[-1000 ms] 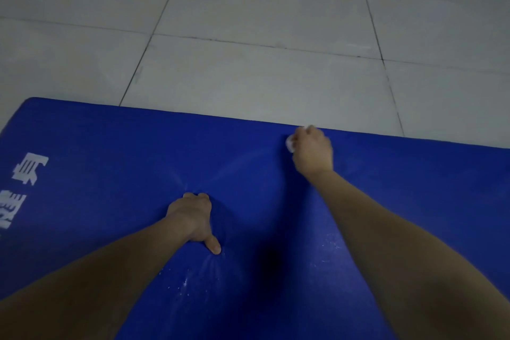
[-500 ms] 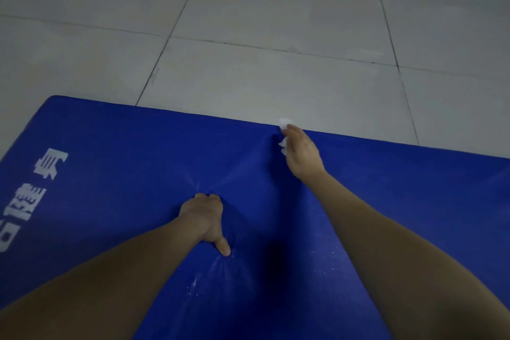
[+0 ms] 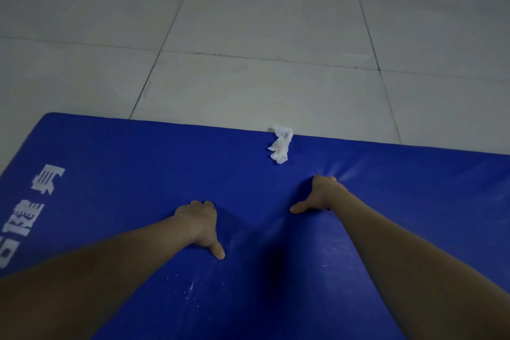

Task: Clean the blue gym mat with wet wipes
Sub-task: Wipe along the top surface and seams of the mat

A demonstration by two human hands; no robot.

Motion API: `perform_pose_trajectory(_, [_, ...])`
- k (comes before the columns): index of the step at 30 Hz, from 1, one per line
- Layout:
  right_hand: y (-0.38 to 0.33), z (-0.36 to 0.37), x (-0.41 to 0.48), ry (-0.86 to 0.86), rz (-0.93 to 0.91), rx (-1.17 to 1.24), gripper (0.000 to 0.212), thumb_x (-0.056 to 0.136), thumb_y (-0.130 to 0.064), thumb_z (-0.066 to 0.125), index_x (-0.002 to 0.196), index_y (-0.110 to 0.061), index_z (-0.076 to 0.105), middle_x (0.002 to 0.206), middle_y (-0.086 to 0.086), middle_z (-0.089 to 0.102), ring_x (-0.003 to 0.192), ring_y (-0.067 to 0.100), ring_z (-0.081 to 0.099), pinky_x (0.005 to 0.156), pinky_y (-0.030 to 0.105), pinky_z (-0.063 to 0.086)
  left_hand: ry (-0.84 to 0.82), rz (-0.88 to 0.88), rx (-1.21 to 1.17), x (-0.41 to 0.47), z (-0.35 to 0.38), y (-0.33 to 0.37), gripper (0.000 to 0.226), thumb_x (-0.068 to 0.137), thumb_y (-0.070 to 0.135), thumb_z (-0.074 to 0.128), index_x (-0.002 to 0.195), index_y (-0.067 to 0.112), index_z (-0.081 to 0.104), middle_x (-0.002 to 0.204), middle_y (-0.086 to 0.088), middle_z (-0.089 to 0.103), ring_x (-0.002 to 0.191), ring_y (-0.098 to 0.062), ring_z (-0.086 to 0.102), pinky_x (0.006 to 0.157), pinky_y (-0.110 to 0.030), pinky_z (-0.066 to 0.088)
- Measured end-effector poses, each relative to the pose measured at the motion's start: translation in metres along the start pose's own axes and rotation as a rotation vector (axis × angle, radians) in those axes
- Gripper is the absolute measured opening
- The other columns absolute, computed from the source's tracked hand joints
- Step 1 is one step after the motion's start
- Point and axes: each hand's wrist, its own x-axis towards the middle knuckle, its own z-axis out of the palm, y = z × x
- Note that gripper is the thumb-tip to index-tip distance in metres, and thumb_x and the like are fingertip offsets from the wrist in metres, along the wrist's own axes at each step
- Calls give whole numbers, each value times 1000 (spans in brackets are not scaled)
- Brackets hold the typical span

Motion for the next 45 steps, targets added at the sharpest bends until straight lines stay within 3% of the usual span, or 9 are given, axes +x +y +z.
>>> perform_pose_trajectory(3, [-1,-2,9,-23,0,-27,120,52,-77,83,143,-15,37,149,14,35,124,30,50,99,45,52,218,103,92,5,-35,20,31,88,49,65,92,21,53,89,7,57,75,-13,53,61,-29,42])
perform_pose_trajectory(6, [4,2,15,5,-20,-12,122,49,-78,83,144,-16,38,143,12,41,120,30,52,99,45,51,622,308,-22,23,-74,61,11,97,25,54,98,15,50,108,-3,54,88,-20,49,68,-33,36])
perform_pose_trajectory(9, [4,5,19,-1,1,12,127,48,-77,84,147,-16,34,148,12,35,126,31,49,103,46,49,812,518,-32,51,-102,95,18,92,4,53,104,16,48,116,-2,47,104,-22,49,73,-28,30])
perform_pose_trajectory(13, [4,6,28,5,-7,-16,122,40,-80,83,137,-17,45,134,10,49,120,30,53,101,45,50,873,579,-6,95,-116,111,11,101,19,59,104,8,57,103,2,45,96,-16,47,78,-24,30])
perform_pose_trajectory(16, [4,3,31,-2,-11,-38,92,35,-81,83,92,-15,54,86,5,55,97,28,59,91,41,54,925,574,6,116,-113,115,17,103,25,57,110,9,58,105,-3,50,96,-19,48,82,-30,41])
perform_pose_trajectory(19, [1,0,31,-10,-21,-44,80,38,-80,83,71,-19,43,72,3,50,88,26,57,86,40,54,973,535,-42,126,-113,116,21,103,27,55,115,11,54,111,-8,52,95,-21,46,80,-30,38])
perform_pose_trajectory(28, [1,0,28,7,-74,-39,86,25,-83,75,76,-22,43,72,1,53,74,22,57,75,36,52,954,295,-293,134,-112,65,14,99,20,49,88,13,44,86,-9,53,77,-26,51,57,-36,35])
perform_pose_trajectory(39, [5,4,31,56,-70,-41,100,37,-83,81,103,-20,40,93,0,49,99,24,56,91,42,54,963,-156,-467,130,-85,-53,12,100,13,46,103,2,50,82,-13,57,66,-26,50,51,-35,34])
perform_pose_trajectory(45, [6,5,30,76,-72,-60,102,43,-83,81,112,-19,43,113,1,51,105,24,54,96,42,51,976,-24,-670,116,-79,5,23,103,26,47,99,5,56,93,-9,65,81,-26,62,68,-43,54])
